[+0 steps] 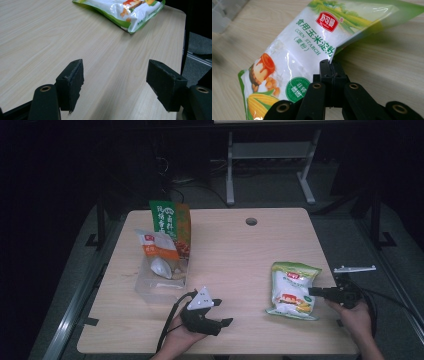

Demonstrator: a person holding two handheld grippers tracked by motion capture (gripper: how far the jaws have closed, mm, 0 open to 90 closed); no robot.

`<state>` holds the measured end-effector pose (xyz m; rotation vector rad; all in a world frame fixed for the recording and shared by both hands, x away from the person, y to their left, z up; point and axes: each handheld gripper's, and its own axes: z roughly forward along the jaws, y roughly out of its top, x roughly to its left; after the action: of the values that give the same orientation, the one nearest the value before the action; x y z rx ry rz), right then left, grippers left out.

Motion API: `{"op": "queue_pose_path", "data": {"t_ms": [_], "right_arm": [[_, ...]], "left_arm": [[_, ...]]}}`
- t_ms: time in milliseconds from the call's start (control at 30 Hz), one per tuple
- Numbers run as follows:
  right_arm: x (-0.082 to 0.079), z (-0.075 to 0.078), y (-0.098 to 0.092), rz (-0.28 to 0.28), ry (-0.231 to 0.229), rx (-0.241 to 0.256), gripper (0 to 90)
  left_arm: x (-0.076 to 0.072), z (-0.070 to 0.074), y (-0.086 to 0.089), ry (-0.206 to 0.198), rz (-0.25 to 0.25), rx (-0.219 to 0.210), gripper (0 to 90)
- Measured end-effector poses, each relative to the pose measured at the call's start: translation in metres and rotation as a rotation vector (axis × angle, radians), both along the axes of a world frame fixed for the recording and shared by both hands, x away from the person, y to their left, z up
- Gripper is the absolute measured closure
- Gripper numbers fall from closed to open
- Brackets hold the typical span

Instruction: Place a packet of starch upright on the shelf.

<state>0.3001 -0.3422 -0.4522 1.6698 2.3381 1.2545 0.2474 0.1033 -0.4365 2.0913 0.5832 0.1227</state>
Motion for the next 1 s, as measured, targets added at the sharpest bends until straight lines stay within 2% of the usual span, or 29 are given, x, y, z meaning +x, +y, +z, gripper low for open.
{"op": "queue_pose_path", "data": {"t_ms": [133, 300, 400, 533, 567, 867, 1000], "right_arm": [[-0.004, 0.008, 0.005, 0.010, -0.044, 0.009, 89.9], [-0.007, 0.020, 0.015, 0.032, -0.097, 0.015, 89.9], [-0.009, 0.027, 0.021, 0.047, -0.119, 0.012, 90.0], [-0.012, 0.034, 0.026, 0.068, -0.149, 0.014, 90.0], [-0.015, 0.038, 0.027, 0.079, -0.166, 0.016, 90.0], [-0.022, 0.049, 0.035, 0.121, -0.230, 0.036, 90.0], [-0.023, 0.050, 0.036, 0.133, -0.249, 0.041, 90.0]], "left_arm": [[0.004, 0.001, -0.007, 0.008, -0.015, 0.007, 29.6], [0.010, 0.002, -0.014, 0.030, -0.018, -0.007, 29.8], [0.017, 0.002, -0.025, 0.048, -0.021, -0.032, 29.4], [0.019, 0.002, -0.034, 0.047, -0.032, -0.024, 28.3], [0.021, 0.001, -0.041, 0.049, -0.039, -0.024, 28.1], [0.037, -0.005, -0.068, 0.065, -0.045, -0.015, 26.9], [0.043, -0.006, -0.078, 0.080, -0.044, -0.038, 26.9]]}}
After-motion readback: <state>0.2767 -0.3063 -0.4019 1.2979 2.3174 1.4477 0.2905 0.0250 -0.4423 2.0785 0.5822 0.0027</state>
